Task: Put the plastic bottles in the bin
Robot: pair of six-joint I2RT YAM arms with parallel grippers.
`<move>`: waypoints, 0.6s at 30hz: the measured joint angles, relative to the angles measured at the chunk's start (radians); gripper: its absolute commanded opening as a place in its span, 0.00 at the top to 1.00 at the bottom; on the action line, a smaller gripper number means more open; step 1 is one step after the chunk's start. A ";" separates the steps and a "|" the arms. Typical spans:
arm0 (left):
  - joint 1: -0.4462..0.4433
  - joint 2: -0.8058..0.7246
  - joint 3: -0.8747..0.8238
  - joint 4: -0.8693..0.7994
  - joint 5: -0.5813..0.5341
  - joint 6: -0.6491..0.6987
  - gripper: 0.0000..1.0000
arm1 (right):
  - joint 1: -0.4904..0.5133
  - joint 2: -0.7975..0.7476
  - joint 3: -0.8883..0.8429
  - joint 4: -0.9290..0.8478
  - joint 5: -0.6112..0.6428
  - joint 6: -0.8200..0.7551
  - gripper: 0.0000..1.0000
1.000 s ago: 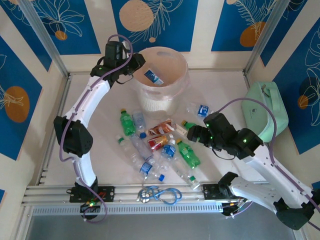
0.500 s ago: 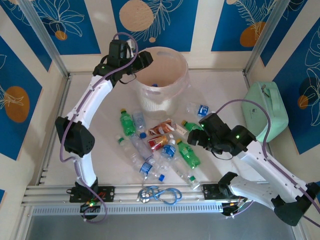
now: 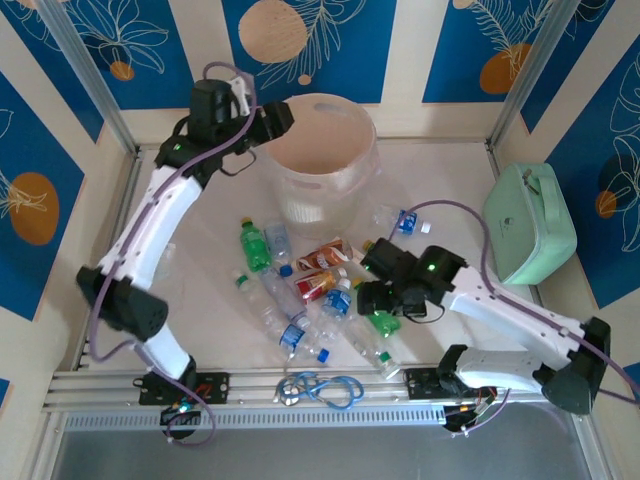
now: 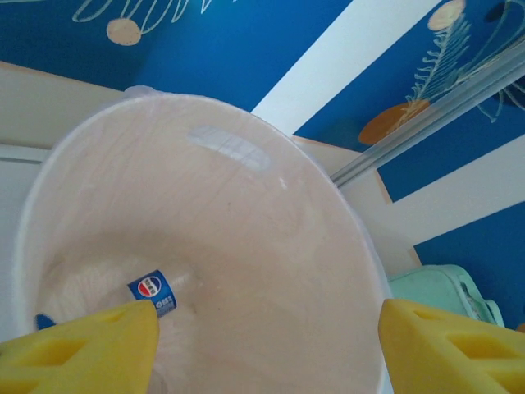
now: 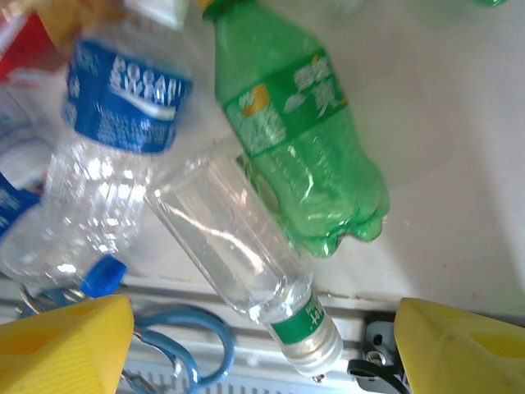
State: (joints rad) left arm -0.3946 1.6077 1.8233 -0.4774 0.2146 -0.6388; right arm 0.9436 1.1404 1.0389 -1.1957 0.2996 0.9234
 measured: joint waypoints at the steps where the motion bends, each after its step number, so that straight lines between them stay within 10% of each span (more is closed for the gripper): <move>1: 0.004 -0.058 -0.060 0.015 0.000 -0.006 0.29 | 0.027 0.025 0.002 -0.005 -0.005 0.002 0.19; 18: 0.024 -0.533 -0.702 0.113 0.010 -0.120 0.30 | 0.174 0.353 0.002 0.032 -0.084 -0.045 0.25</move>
State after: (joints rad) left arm -0.3702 1.0752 1.1217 -0.3649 0.2249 -0.7586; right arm 1.1175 1.4937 1.0412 -1.1633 0.2161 0.8783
